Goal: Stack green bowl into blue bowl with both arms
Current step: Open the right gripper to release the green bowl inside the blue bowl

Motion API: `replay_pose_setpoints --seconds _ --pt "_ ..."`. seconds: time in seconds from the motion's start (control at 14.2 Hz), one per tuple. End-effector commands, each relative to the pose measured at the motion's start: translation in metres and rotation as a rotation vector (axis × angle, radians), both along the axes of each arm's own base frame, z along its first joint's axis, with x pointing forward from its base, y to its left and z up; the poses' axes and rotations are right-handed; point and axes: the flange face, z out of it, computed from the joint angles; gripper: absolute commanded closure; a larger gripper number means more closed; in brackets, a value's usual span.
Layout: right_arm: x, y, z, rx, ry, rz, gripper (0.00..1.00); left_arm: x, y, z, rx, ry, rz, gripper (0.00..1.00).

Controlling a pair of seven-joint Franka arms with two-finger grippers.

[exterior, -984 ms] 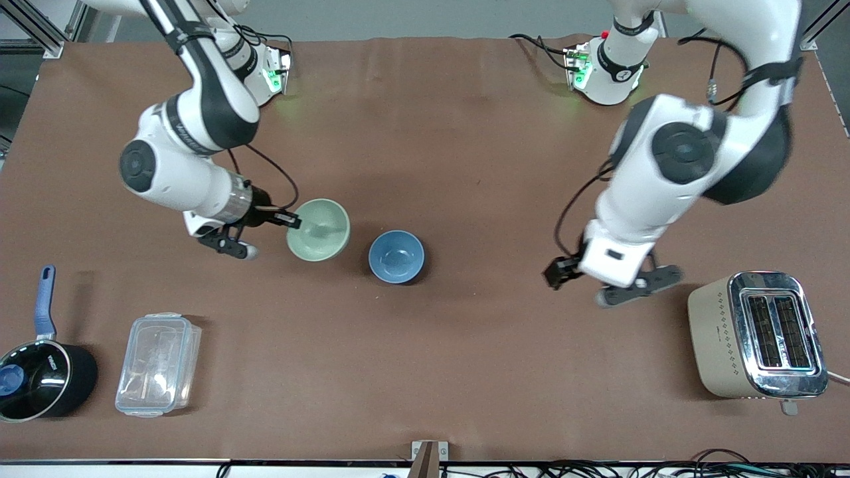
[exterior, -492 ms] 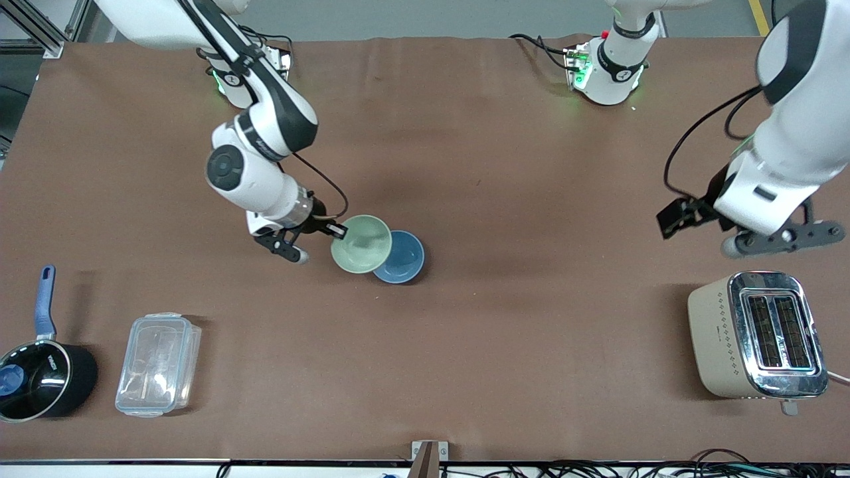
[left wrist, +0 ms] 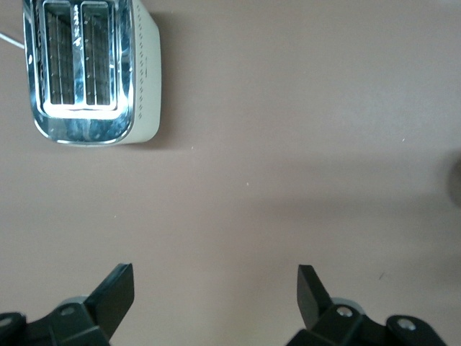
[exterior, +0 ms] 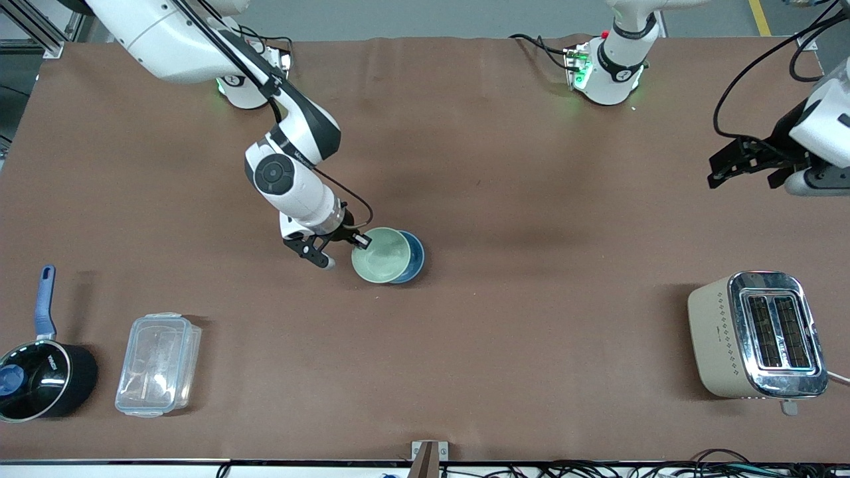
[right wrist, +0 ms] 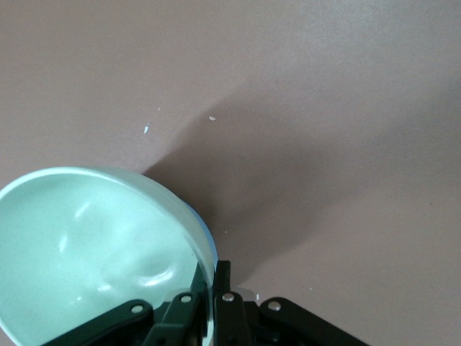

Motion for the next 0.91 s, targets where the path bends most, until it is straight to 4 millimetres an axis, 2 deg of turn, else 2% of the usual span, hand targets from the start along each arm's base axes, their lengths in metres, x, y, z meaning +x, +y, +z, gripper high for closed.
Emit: replay_pose_setpoints --seconds 0.0,0.28,0.49,0.63,0.84 --pt "0.001 0.016 -0.001 0.014 0.002 -0.011 0.99 -0.014 -0.009 0.002 -0.006 -0.005 -0.007 0.0" --pt "-0.007 0.025 -0.005 0.02 0.028 -0.019 0.98 -0.006 -0.014 -0.009 -0.003 0.01 -0.011 0.0" --pt "-0.013 0.032 -0.011 0.02 0.04 -0.013 0.96 -0.005 -0.016 -0.005 -0.004 0.003 -0.028 0.0" --pt "-0.015 0.033 -0.014 0.022 0.044 -0.014 0.95 -0.011 -0.029 -0.007 0.015 0.014 -0.053 0.0" --pt "-0.015 0.033 -0.016 0.018 0.043 -0.004 0.92 -0.018 -0.024 -0.001 0.052 0.021 -0.055 0.0"
